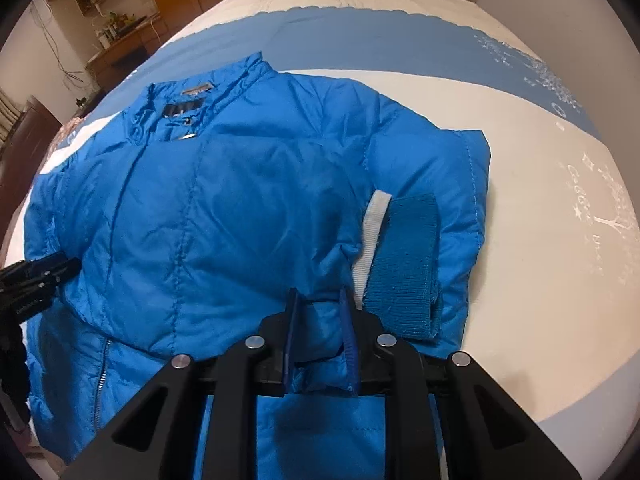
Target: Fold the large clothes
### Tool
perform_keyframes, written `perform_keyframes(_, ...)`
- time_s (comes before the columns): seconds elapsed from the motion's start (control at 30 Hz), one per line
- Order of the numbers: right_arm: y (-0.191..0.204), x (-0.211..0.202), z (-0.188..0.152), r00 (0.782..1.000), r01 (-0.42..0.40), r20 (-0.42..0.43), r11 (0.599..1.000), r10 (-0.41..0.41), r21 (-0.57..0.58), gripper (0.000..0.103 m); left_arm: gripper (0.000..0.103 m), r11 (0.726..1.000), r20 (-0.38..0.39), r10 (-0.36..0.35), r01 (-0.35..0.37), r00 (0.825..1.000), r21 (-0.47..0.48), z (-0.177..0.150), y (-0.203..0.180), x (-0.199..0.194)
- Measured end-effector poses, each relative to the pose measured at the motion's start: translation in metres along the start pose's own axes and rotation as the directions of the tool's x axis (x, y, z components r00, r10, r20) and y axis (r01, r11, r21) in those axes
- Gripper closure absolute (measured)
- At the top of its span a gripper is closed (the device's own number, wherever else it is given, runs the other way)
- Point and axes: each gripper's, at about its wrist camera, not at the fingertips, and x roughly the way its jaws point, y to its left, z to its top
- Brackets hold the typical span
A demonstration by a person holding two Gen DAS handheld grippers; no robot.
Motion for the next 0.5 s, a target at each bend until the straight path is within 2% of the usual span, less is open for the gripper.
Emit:
perform_keyframes(0.1, -0.0011, 0.0017, -0.0022, 1.000, -0.003, 0.013, 1.000, 0.003, 0.012, 0.083, 0.055, 1.000, 0.006, 0.023, -0.023, 1.000, 0.013, -0.0017, -0.0026, 0.0012)
perform_keyframes(0.27, 0.0040, 0.0028, 0.0035, 1.000, 0.022, -0.013, 1.000, -0.022, -0.009, 0.083, 0.055, 1.000, -0.019, 0.025, -0.025, 0.999, 0.002, 0.0033, -0.0038, 0.0011)
perform_keyframes(0.43, -0.0032, 0.0046, 0.0048, 1.000, -0.015, -0.027, 1.000, 0.016, 0.021, 0.084, 0.055, 1.000, -0.017, 0.021, -0.021, 1.000, 0.004, 0.0064, -0.0037, 0.0022)
perform_keyframes(0.5, 0.0021, 0.0054, 0.0030, 1.000, 0.016, -0.017, 1.000, -0.016, 0.008, 0.084, 0.055, 0.999, -0.009, 0.036, -0.036, 0.999, -0.002, 0.0057, -0.0053, 0.0026)
